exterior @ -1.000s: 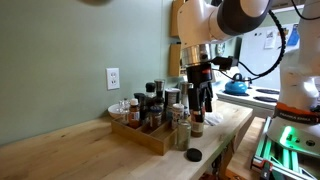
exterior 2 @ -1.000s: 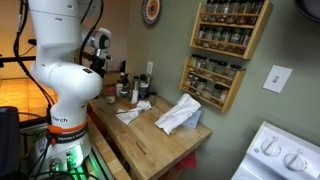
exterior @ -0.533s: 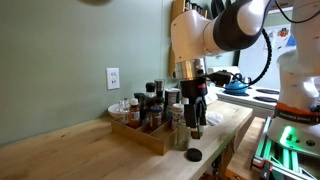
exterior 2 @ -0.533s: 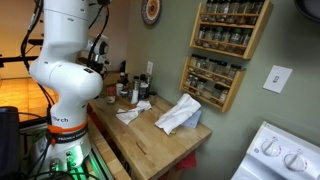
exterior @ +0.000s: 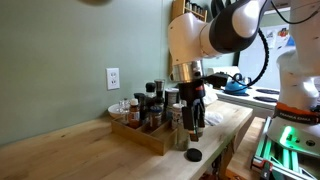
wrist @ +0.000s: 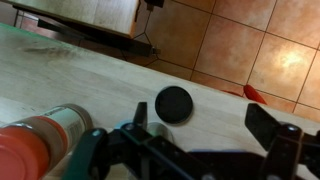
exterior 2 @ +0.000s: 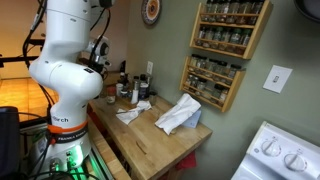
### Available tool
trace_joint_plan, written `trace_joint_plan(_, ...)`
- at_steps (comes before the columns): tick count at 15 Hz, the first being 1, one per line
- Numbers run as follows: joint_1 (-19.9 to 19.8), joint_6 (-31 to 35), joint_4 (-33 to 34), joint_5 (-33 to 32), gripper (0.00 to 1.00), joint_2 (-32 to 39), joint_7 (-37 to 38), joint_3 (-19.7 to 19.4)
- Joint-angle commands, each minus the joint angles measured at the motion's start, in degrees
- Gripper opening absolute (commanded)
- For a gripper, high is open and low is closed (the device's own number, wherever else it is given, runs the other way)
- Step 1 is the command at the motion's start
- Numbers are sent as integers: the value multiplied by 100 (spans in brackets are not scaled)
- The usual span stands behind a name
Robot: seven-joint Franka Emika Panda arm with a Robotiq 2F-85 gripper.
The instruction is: Put the orange lid on the bottle on the right and the black lid on the container on the left
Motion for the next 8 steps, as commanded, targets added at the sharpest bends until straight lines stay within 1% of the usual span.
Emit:
trace_joint_plan(1, 111, 250, -73, 95, 100, 145, -52, -168)
trace_joint_plan(8, 163, 417, -127, 132, 100, 450, -51, -307)
